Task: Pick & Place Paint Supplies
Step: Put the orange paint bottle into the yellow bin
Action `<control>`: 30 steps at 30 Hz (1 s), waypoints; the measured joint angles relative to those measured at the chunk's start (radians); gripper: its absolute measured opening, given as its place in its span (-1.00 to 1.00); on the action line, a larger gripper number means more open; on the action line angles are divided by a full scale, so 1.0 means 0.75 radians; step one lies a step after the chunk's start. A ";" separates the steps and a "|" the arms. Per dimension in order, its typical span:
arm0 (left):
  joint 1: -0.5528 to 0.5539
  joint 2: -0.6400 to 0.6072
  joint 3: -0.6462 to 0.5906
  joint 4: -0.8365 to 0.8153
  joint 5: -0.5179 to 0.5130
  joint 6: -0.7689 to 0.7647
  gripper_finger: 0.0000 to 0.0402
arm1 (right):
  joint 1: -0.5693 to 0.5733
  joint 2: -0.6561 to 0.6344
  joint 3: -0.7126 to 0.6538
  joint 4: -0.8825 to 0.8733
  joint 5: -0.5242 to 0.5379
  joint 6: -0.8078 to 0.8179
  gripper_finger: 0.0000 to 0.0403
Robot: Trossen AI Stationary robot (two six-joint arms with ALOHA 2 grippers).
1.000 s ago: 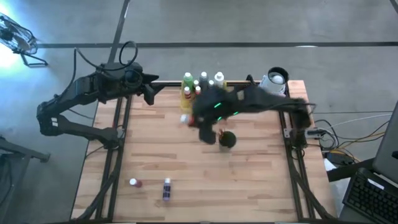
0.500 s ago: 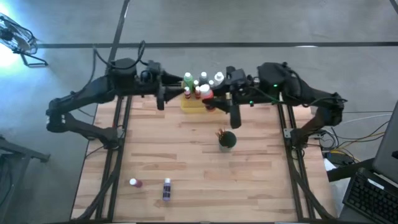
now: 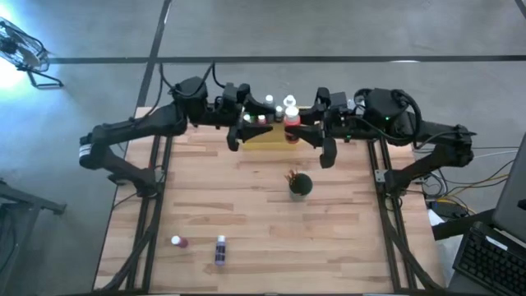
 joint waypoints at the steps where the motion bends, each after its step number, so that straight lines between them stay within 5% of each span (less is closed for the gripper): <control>1: -0.001 0.012 0.000 0.025 0.011 -0.008 0.36 | 0.000 -0.009 -0.021 0.014 0.001 0.000 -0.44; 12: -0.015 0.090 0.002 0.213 0.156 -0.091 0.36 | -0.010 -0.032 -0.107 0.076 0.001 0.015 -0.44; 30: -0.089 0.182 0.079 0.269 0.159 -0.079 0.36 | -0.009 -0.018 -0.106 0.102 0.000 0.012 -0.44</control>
